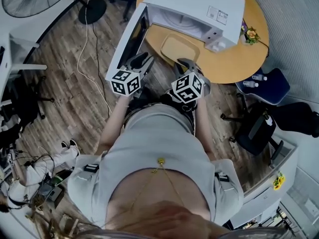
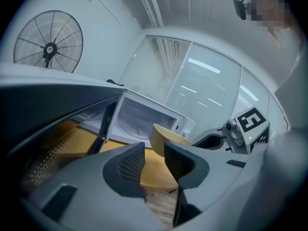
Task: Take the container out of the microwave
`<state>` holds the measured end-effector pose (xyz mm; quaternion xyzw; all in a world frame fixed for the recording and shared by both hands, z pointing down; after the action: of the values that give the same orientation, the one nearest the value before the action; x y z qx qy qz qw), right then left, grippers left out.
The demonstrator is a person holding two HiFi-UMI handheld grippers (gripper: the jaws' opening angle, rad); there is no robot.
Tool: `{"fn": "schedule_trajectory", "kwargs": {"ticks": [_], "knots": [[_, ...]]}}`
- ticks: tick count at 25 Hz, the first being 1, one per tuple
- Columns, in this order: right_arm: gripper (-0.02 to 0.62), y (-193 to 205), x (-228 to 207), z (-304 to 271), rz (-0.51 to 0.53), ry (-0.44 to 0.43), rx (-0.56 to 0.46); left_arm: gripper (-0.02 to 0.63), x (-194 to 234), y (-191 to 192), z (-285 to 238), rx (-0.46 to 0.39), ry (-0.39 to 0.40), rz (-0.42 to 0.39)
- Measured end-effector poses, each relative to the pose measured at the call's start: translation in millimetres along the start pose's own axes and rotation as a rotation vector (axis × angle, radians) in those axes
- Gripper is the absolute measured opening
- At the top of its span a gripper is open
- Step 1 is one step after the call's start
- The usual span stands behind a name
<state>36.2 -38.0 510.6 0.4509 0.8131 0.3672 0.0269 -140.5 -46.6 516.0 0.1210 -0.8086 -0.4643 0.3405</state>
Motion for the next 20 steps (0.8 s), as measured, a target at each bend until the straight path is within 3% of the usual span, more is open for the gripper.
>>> {"fn": "schedule_trajectory", "kwargs": {"ticks": [20], "knots": [[0.043, -10.0, -0.9, -9.9, -0.008, -0.028, 0.007, 0.126, 8.3, -0.6, 1.5, 0.013, -0.025, 0.006]]}}
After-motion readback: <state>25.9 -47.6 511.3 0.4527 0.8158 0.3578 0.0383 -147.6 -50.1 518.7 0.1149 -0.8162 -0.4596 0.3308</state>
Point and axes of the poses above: the fingertips, and each gripper's own axes: z backward along the fingers, x to its left, y out of its underside, the point moved 7 cm from there along z, backward along the fingers, and after that the axes turned 1 degree about y, right-handed, at the moved point
